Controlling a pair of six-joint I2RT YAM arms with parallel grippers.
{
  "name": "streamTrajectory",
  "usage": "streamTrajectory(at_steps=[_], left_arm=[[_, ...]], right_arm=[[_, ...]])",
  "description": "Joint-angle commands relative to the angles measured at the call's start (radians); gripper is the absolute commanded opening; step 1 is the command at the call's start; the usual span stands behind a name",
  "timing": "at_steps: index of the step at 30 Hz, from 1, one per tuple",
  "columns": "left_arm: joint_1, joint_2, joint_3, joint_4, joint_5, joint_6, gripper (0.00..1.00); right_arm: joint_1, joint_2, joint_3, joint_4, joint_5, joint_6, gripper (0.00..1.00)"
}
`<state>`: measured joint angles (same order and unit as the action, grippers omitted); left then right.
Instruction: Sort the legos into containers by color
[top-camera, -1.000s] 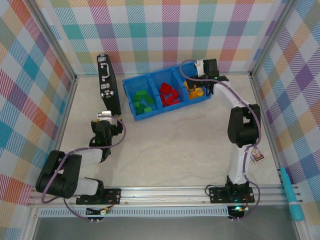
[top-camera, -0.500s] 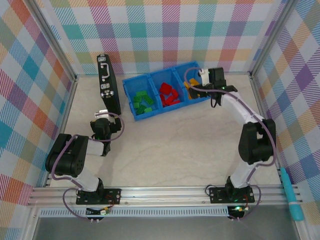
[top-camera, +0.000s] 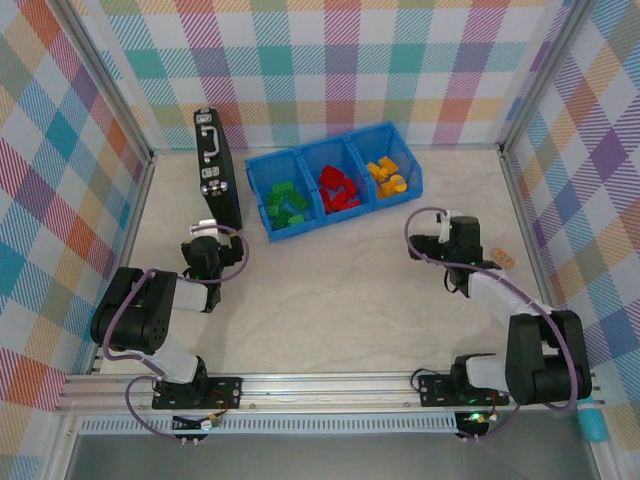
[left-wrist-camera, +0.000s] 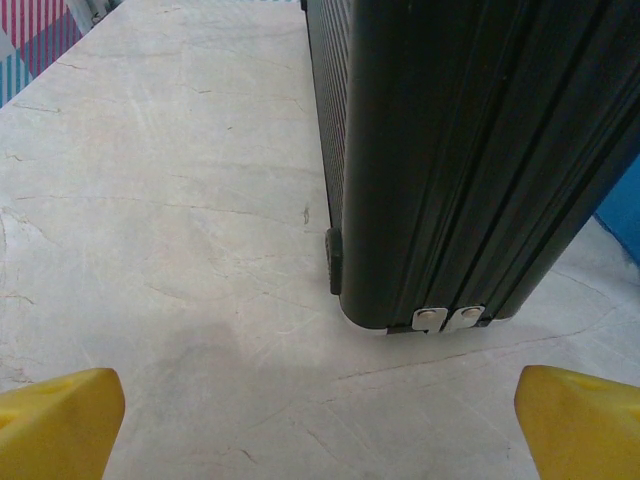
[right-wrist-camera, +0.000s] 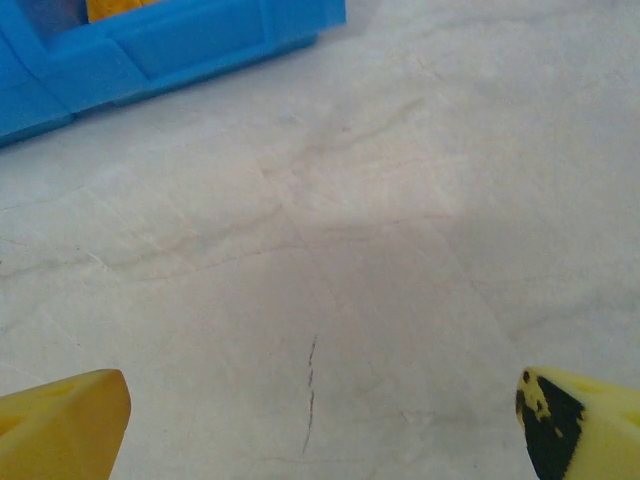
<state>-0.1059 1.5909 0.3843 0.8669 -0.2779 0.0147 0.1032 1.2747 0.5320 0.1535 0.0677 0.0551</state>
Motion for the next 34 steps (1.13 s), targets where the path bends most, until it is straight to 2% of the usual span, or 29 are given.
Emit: streamTrajectory(at_steps=[1,3,4,5,7,10,12,34], left_arm=[[0.008,-0.012,0.01,0.023,0.011,-0.014,1.0],[0.008,-0.012,0.01,0.024,0.011,-0.014,1.0],[0.008,-0.012,0.01,0.024,0.011,-0.014,1.0],[0.008,-0.012,0.01,0.024,0.011,-0.014,1.0],[0.008,-0.012,0.008,0.027,0.012,-0.014,1.0],[0.008,-0.013,0.012,0.021,0.031,-0.007,1.0],[0.008,-0.011,0.016,0.014,0.039,-0.004,1.0],[0.023,-0.009,0.021,0.006,0.07,-0.009,1.0]], right_arm=[[-0.001,-0.001,-0.035,0.32,0.024,-0.097,0.99],[-0.038,0.036,-0.045,0.362,0.023,-0.098,0.99],[-0.076,0.057,-0.037,0.351,-0.049,-0.072,0.99],[-0.09,0.08,-0.053,0.392,-0.068,-0.053,0.99],[-0.098,0.148,-0.12,0.581,-0.079,-0.041,0.99],[-0.097,0.265,-0.153,0.759,-0.135,-0.072,0.99],[-0.102,0.255,-0.115,0.657,-0.148,-0.06,0.99],[-0.104,0.266,-0.109,0.656,-0.121,-0.052,0.99]])
